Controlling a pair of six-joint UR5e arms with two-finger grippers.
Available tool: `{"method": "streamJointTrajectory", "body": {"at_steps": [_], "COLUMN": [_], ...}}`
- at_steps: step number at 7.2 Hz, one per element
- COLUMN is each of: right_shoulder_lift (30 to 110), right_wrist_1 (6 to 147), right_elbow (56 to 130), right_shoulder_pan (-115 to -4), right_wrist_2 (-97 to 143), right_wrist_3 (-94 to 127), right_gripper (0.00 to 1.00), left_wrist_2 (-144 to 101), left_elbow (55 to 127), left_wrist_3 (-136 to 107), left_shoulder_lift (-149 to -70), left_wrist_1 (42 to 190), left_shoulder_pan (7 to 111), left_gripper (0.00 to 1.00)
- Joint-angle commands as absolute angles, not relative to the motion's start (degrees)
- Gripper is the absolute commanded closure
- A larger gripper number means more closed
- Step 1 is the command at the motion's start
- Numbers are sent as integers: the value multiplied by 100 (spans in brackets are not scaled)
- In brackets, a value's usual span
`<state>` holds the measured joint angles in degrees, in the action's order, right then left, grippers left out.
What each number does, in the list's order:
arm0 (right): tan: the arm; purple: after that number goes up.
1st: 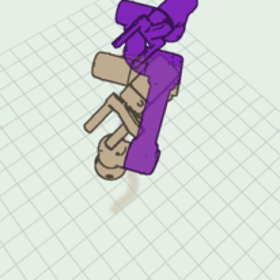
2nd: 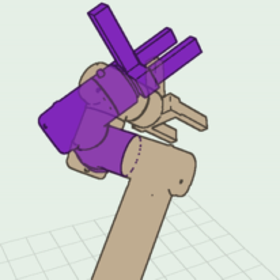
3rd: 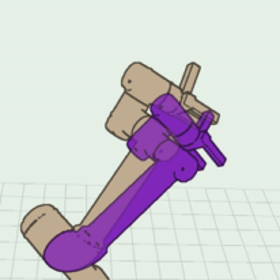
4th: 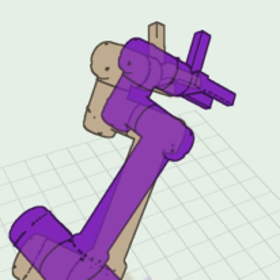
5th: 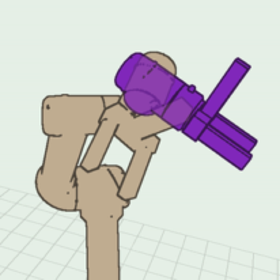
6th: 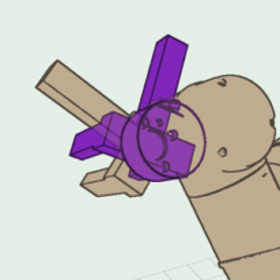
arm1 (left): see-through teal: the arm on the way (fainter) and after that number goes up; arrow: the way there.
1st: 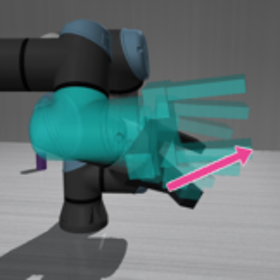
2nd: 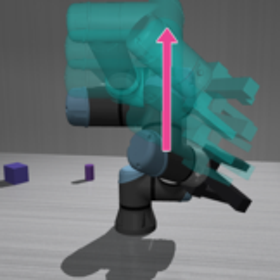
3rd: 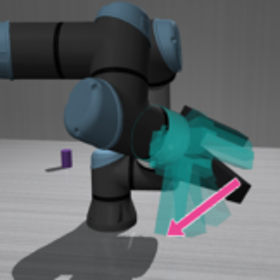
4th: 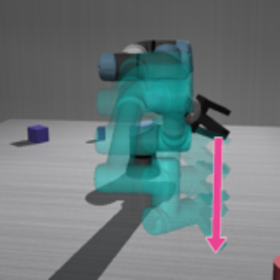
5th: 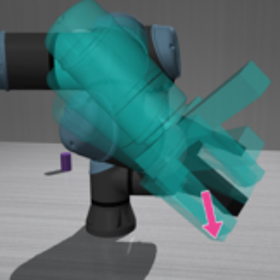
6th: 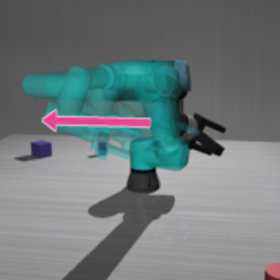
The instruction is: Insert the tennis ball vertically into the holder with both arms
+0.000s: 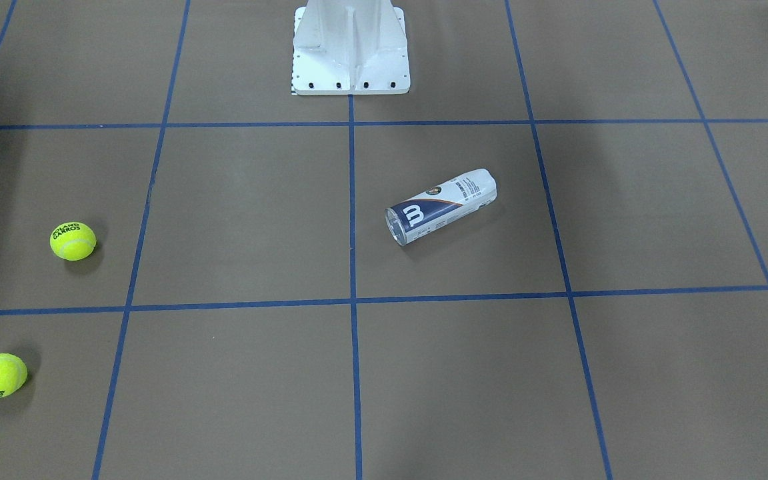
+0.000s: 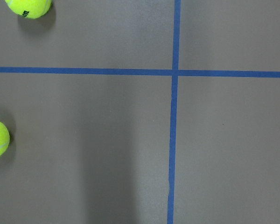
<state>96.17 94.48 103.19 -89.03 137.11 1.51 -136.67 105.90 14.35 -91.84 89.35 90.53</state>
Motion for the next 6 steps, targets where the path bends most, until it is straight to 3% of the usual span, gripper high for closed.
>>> {"method": "streamJointTrajectory", "body": {"at_steps": [1, 6], "right_shoulder_lift": [9615, 9606], "right_wrist_1": [9448, 9457], "right_elbow": [10292, 10239], "right_shoulder_pan": [-8903, -8903], "right_wrist_2": [13702, 13711], "right_wrist_3": [167, 185], "right_gripper": [0, 0], "left_wrist_2": [-13808, -12832], "left_elbow": [11037, 11259], "left_wrist_3": [1108, 1241], "left_shoulder_lift": [-9316, -10684], "left_wrist_1": [9167, 9106], "left_shoulder_pan": [8626, 6554], "left_gripper": [0, 1]}}
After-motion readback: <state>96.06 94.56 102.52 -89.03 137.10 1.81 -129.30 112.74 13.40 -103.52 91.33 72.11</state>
